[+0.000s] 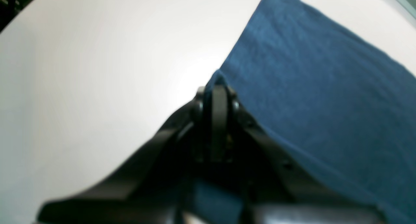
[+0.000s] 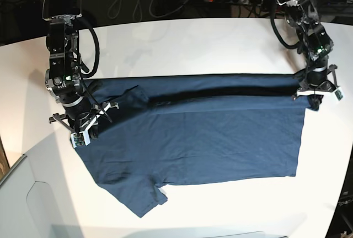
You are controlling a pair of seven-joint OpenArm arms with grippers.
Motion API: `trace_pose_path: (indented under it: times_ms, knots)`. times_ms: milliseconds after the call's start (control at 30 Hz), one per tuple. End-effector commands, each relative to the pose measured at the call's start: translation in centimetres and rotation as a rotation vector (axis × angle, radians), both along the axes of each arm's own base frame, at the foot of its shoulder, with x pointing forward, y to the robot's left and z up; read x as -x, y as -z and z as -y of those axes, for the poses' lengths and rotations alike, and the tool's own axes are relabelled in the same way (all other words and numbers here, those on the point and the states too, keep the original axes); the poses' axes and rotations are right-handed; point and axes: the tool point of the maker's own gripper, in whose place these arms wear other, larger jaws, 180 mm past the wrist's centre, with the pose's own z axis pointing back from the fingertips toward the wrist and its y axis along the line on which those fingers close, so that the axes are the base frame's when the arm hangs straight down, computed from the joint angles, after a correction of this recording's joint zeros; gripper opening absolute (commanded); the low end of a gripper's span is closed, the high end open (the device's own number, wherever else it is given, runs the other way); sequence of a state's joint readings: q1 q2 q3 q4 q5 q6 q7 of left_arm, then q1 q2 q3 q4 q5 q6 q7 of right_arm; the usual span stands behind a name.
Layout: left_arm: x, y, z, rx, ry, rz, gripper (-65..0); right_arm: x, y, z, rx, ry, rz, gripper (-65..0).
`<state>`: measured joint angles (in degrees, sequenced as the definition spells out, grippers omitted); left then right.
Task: Fold the T-shirt properly
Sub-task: 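Lower the folded edge with both grippers and adjust the grip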
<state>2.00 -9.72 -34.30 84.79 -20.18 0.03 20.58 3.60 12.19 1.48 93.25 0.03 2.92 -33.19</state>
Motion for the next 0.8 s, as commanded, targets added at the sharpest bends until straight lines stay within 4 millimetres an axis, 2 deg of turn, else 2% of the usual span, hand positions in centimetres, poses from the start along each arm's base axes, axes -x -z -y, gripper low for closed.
trace_pose_path:
  times_ms: [0,433,600,767]
  knots:
    - [-0.93,-2.08,-0.67,-0.035,-0.003,0.060,-65.0,-0.96,-1.84,0.07,0.004,-0.009,0.065,-64.9]
    - [-1.59,-2.69,-0.70,-0.034,-0.006,0.080,-65.0,-0.78,-1.49,0.38,0.016,-0.006,0.039,-64.9]
    - [-1.49,-2.75,-0.75,-0.036,-0.009,0.080,-50.9,-0.89,-1.35,0.76,0.032,0.005,-0.008,-64.9]
    - [-1.34,-2.76,-0.95,-0.037,-0.015,0.079,-50.0,-0.77,-1.19,0.93,0.035,0.010,-0.024,-64.9]
